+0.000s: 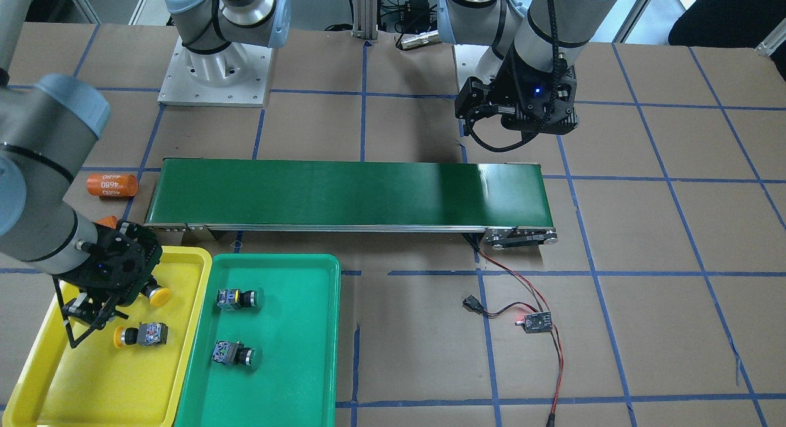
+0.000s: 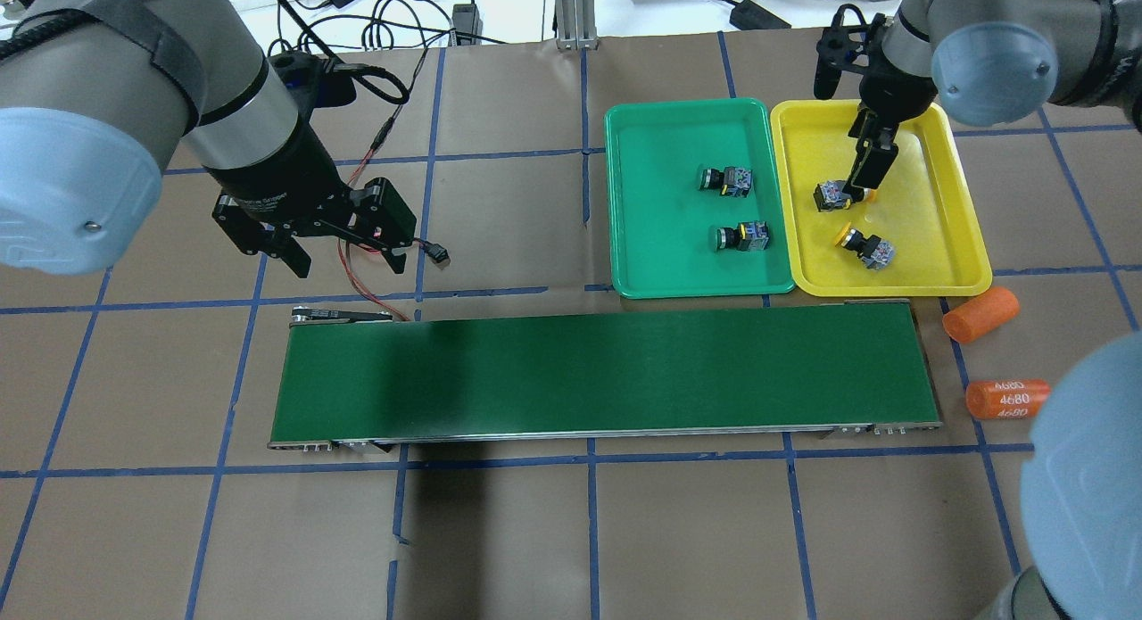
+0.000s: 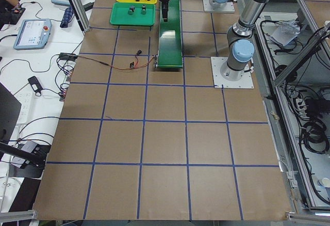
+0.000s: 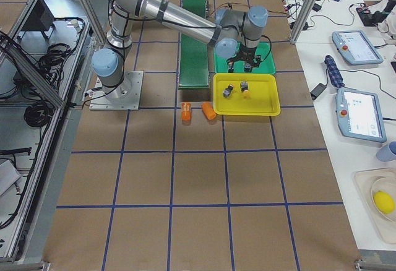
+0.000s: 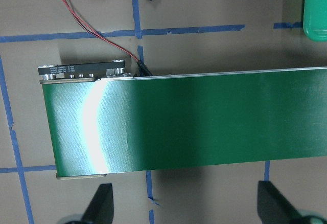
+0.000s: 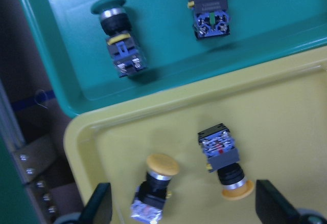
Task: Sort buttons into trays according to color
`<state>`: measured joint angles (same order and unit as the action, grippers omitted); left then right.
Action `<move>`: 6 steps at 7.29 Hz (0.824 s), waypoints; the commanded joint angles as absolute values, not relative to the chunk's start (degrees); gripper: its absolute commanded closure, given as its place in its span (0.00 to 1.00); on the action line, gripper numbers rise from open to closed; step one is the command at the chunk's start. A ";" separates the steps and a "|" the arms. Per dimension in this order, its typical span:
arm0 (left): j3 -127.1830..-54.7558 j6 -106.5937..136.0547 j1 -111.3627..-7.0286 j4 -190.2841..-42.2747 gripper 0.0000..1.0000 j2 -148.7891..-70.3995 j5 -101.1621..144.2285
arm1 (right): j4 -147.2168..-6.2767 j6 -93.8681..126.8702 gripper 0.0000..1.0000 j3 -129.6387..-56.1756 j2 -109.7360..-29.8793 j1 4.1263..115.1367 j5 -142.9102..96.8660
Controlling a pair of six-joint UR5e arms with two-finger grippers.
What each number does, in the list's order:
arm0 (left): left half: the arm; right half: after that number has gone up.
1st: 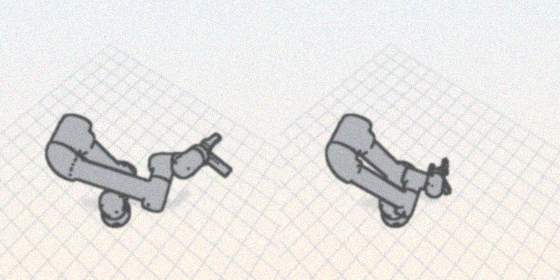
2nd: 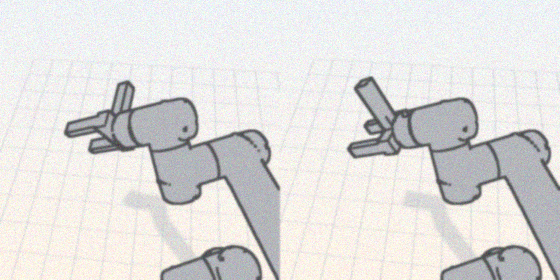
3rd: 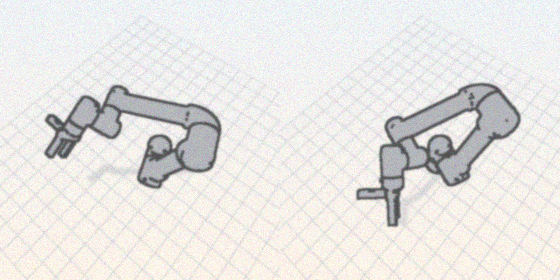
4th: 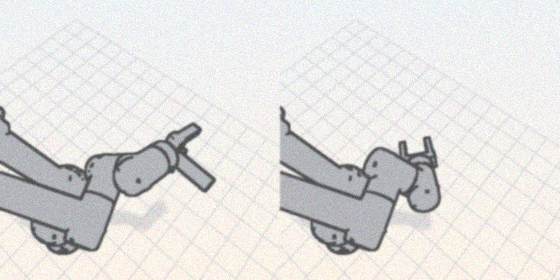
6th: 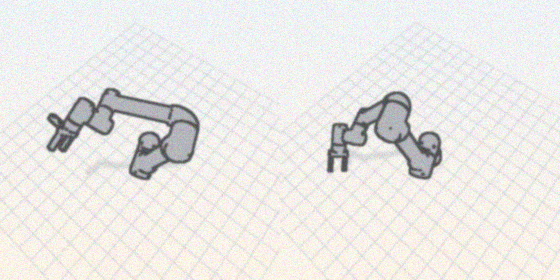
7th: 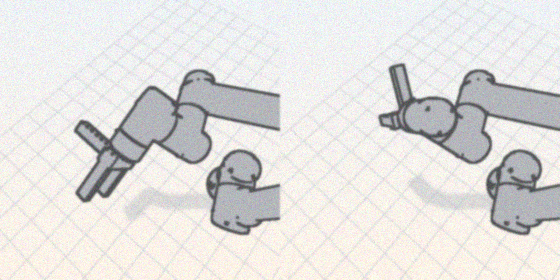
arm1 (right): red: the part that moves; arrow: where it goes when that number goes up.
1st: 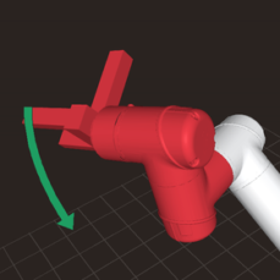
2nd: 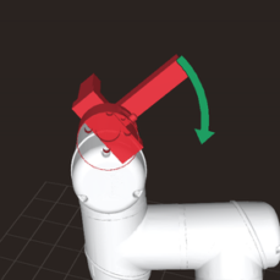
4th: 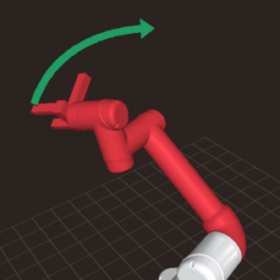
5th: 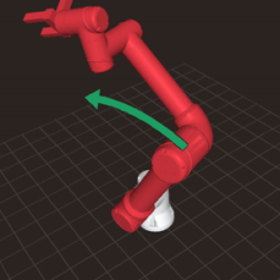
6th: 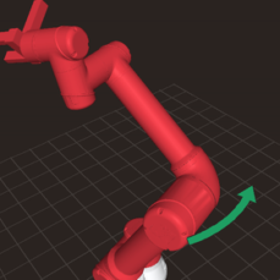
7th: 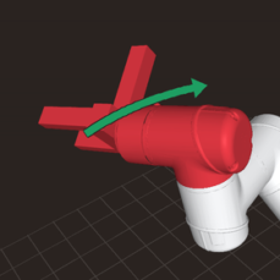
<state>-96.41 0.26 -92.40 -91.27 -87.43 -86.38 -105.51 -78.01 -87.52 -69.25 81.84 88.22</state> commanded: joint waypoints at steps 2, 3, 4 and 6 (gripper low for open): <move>-96.33 0.26 -92.46 -90.80 0.00 -88.41 -86.31 | -91.52 -46.85 0.00 -87.89 -82.59 93.47 88.94; -96.33 0.26 -92.46 -90.79 0.00 -88.16 -86.31 | -91.15 -34.84 0.00 -88.24 -85.23 96.47 89.12; -96.33 0.26 -92.46 -90.79 0.00 -87.98 -86.31 | -91.40 -29.41 0.00 -88.50 -86.73 95.89 89.30; -96.33 0.26 -92.46 -90.79 0.00 -87.98 -86.31 | -92.20 -24.74 0.00 -88.50 -87.89 90.13 92.64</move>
